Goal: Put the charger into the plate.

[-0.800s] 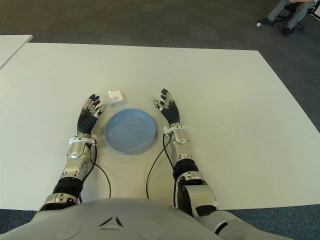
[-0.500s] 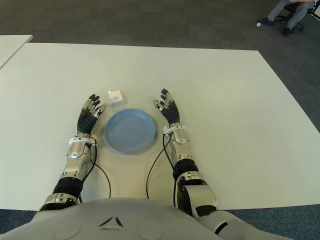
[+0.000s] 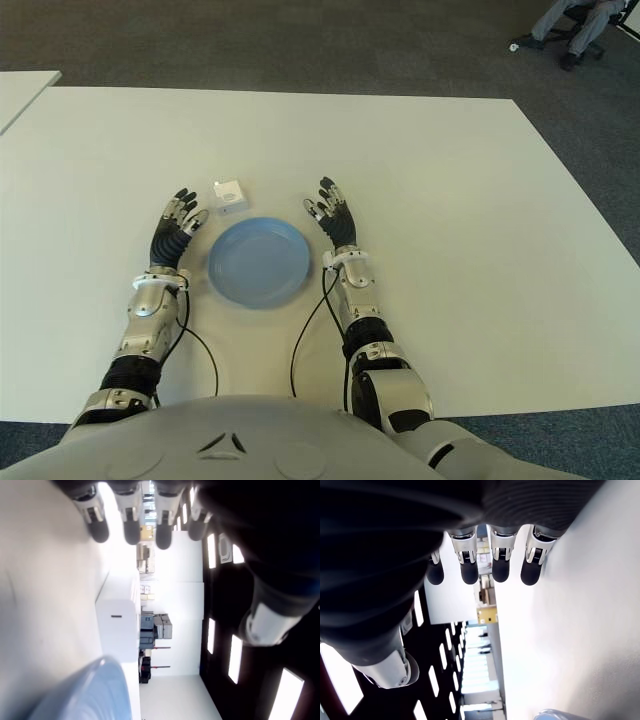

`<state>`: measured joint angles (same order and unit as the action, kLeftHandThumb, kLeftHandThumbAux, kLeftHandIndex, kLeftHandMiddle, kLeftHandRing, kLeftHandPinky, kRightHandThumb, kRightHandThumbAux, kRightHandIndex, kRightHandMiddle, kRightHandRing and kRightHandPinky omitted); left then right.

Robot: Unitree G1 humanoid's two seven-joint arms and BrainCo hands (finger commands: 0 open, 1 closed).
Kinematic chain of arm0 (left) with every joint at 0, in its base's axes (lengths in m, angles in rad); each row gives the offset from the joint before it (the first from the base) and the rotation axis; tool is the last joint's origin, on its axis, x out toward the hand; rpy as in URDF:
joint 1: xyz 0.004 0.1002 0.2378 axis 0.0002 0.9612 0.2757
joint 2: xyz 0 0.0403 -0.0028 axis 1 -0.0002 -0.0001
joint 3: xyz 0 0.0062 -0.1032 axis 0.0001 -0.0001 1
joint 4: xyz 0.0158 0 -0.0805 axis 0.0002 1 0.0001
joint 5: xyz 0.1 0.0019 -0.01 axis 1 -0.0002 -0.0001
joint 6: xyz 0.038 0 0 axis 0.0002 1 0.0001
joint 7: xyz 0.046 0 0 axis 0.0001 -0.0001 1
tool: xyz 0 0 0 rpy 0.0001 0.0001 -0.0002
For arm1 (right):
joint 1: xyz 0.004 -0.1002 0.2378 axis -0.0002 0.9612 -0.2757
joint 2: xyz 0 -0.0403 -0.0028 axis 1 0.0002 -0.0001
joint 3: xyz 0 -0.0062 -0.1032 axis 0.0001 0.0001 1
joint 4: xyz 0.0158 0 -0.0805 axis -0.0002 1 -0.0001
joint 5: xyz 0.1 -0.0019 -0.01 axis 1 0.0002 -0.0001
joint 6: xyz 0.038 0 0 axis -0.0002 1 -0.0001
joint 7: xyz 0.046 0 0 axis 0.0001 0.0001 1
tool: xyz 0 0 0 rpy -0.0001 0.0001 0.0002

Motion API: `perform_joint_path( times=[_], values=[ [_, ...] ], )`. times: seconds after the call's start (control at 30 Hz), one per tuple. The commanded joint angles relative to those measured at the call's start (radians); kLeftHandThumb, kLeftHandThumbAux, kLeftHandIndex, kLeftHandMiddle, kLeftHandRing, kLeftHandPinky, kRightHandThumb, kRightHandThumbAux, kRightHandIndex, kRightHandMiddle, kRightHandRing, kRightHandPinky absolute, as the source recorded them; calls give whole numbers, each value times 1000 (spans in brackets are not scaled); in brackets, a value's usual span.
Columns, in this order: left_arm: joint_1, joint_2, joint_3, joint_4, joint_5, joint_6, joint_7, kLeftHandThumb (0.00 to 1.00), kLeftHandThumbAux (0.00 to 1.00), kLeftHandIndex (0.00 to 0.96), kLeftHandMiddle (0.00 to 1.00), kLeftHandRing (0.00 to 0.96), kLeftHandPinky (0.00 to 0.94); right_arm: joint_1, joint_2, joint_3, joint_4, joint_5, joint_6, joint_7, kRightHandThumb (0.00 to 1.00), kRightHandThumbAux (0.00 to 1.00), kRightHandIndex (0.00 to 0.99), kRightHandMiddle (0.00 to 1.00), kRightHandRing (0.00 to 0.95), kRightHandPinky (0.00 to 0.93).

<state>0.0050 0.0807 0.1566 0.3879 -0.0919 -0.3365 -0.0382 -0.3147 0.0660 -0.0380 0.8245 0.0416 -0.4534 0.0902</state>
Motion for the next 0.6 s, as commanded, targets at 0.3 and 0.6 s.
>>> perform_joint_path(
  times=[0.3, 0.6],
  values=[
    [-83, 117, 127, -259, -74, 192, 32, 0, 737, 76, 119, 107, 106, -23, 24, 1, 120, -9, 10, -27, 0, 660, 48, 60, 51, 81],
    [-316, 153, 64, -21, 12, 245, 23, 0, 742, 65, 118, 106, 109, -59, 43, -2, 176, -9, -3, -38, 0, 658, 49, 63, 51, 77]
  ],
)
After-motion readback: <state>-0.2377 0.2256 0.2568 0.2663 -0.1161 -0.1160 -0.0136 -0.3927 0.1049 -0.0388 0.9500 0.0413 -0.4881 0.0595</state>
